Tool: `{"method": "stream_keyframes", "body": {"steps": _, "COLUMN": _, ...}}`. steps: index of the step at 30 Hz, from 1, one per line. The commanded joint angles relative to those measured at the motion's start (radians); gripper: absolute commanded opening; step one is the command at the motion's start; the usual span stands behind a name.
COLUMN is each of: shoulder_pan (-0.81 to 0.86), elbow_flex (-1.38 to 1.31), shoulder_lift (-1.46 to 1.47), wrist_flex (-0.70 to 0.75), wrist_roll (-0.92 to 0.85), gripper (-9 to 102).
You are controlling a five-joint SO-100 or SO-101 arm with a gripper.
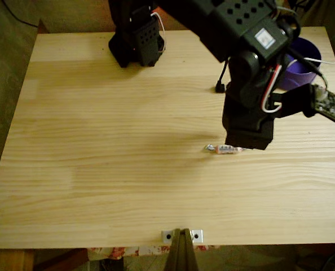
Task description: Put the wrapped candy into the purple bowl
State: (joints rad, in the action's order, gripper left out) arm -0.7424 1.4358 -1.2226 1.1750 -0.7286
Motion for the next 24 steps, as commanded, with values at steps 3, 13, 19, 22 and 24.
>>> {"method": "stream_keyframes", "body": {"steps": 3, "shoulder_pan": 0.037, "elbow_flex": -0.075, "shoulder_lift": 0.008, "wrist_flex": -0.034, "wrist_roll": -0.018, "gripper": 22}}
{"method": "stream_keyframes", "body": {"steps": 13, "shoulder_pan": 0.078, "elbow_flex": -0.083, "shoulder_lift": 0.057, "wrist_flex": -0.058, "wrist_roll": -0.046, "gripper": 22}}
{"method": "stream_keyframes", "body": {"steps": 19, "shoulder_pan": 0.083, "elbow_flex": -0.084, "shoulder_lift": 0.078, "wrist_flex": -0.078, "wrist_roll": -0.051, "gripper": 22}}
{"method": "stream_keyframes", "body": {"steps": 22, "shoulder_pan": 0.081, "elbow_flex": -0.086, "shoulder_lift": 0.084, "wrist_flex": -0.078, "wrist_roll": -0.051, "gripper": 22}}
{"method": "stream_keyframes", "body": {"steps": 24, "shoulder_pan": 0.078, "elbow_flex": -0.083, "shoulder_lift": 0.087, "wrist_flex": -0.08, "wrist_roll": -0.049, "gripper": 22}}
